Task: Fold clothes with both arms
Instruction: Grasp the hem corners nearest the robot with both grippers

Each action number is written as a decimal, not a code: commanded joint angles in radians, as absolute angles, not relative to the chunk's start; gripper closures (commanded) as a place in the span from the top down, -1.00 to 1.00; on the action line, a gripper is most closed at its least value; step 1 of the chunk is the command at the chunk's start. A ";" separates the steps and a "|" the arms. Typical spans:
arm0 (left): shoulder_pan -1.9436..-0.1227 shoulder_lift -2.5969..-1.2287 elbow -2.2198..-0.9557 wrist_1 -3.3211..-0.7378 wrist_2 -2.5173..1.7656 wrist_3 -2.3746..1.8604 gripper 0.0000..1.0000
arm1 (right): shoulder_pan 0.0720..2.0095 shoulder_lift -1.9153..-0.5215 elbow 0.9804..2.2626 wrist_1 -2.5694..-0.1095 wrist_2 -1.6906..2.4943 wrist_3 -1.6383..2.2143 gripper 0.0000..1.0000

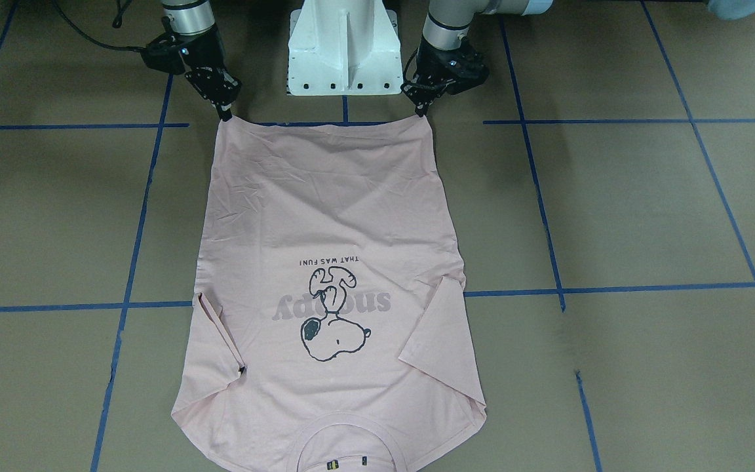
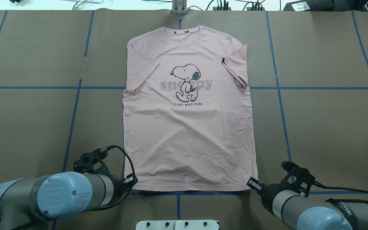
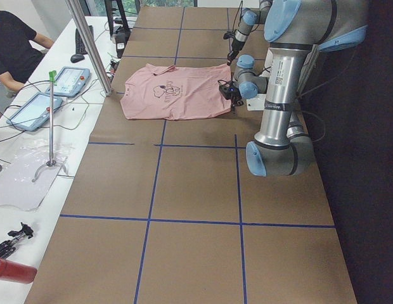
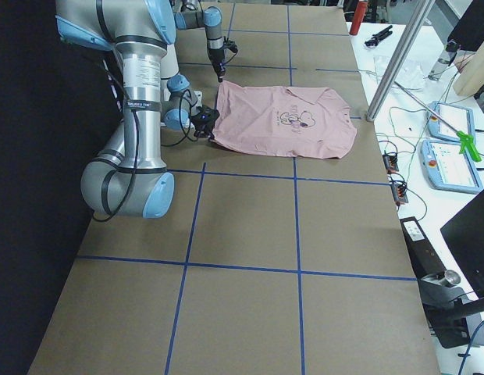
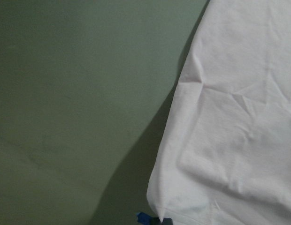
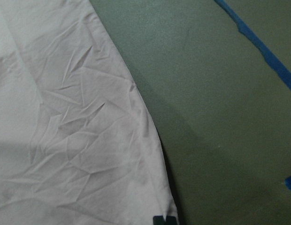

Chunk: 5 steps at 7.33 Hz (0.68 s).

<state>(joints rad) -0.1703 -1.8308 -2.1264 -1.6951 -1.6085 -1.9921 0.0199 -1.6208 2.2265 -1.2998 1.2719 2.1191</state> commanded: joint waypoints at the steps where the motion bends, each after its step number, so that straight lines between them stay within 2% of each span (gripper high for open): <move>1: -0.122 -1.752 -2.256 -1.666 -1.605 -2.006 -1.00 | -0.110 -1.759 2.395 -1.301 1.276 2.126 -1.00; 2: -0.108 -1.750 -2.346 -1.590 -1.606 -2.014 -1.00 | -0.132 -1.770 2.439 -1.301 1.275 2.126 -1.00; 3: -0.113 -1.762 -2.388 -1.557 -1.611 -2.014 -1.00 | -0.065 -1.770 2.463 -1.301 1.273 2.115 -1.00; 4: -0.138 -1.802 -2.360 -1.557 -1.605 -2.011 -1.00 | 0.045 -1.763 2.450 -1.301 1.278 2.068 -1.00; 5: -0.240 -1.883 -2.274 -1.560 -1.603 -1.981 -1.00 | 0.116 -1.731 2.441 -1.299 1.278 1.931 -1.00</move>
